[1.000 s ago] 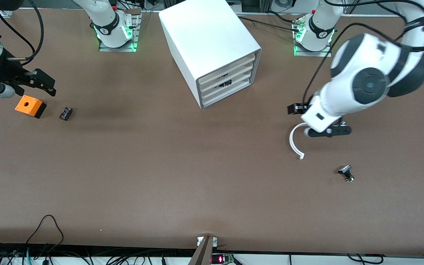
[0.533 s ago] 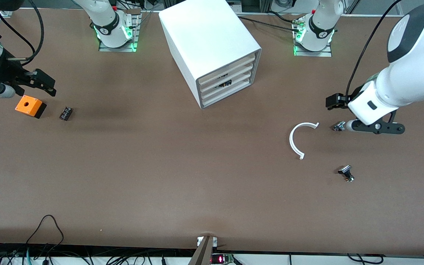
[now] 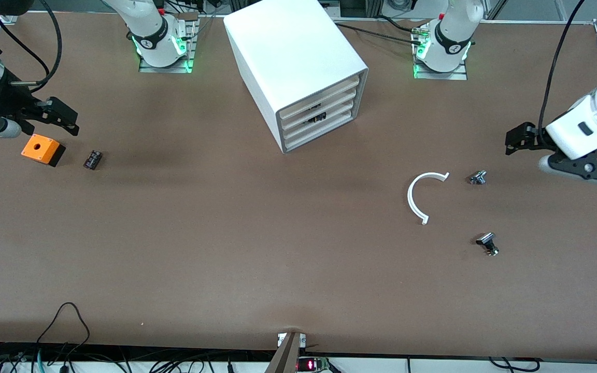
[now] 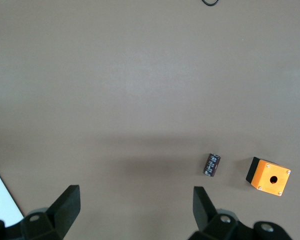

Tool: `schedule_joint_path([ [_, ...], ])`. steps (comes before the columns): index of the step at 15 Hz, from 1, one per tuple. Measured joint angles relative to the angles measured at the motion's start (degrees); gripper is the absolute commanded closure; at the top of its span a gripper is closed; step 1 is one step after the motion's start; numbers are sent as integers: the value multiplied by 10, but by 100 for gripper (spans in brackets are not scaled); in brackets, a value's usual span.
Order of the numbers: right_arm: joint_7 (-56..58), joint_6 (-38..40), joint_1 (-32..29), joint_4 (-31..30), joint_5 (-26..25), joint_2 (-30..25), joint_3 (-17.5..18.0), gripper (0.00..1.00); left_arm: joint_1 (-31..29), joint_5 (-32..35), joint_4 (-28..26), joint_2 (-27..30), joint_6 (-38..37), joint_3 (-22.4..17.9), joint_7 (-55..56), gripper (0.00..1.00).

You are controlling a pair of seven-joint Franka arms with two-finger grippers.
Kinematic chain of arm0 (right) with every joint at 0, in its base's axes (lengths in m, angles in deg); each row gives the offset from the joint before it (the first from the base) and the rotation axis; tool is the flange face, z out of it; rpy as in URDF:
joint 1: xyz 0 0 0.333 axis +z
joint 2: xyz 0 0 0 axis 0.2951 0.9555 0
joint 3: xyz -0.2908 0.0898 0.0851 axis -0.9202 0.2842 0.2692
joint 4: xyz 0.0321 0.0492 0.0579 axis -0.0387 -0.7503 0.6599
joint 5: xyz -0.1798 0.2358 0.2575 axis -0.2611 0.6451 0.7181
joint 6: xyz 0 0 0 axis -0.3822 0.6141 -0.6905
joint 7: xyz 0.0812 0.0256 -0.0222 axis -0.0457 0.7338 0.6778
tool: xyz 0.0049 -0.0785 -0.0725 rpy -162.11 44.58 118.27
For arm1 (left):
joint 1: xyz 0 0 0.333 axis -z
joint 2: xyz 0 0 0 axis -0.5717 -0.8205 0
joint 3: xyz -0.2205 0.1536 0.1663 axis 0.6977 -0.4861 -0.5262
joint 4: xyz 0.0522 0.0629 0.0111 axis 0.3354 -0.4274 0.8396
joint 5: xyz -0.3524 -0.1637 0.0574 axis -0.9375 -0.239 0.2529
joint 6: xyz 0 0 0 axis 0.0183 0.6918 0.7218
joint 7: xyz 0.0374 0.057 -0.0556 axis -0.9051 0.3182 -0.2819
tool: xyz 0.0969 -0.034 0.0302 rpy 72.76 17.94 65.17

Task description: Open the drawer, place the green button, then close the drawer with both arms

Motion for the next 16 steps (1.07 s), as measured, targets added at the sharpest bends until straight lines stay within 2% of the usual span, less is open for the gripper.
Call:
schedule_joint_path([
  [4,1,0,-1,0,0,0,-2,0,24,-9,-70,43,86,-31,39,1],
  [9,1,0,-1,0,0,0,-2,0,30,-10,-55,50,22,-33,43,1],
  [16,1,0,-1,0,0,0,-2,0,32,-10,-51,51,14,-33,43,1],
])
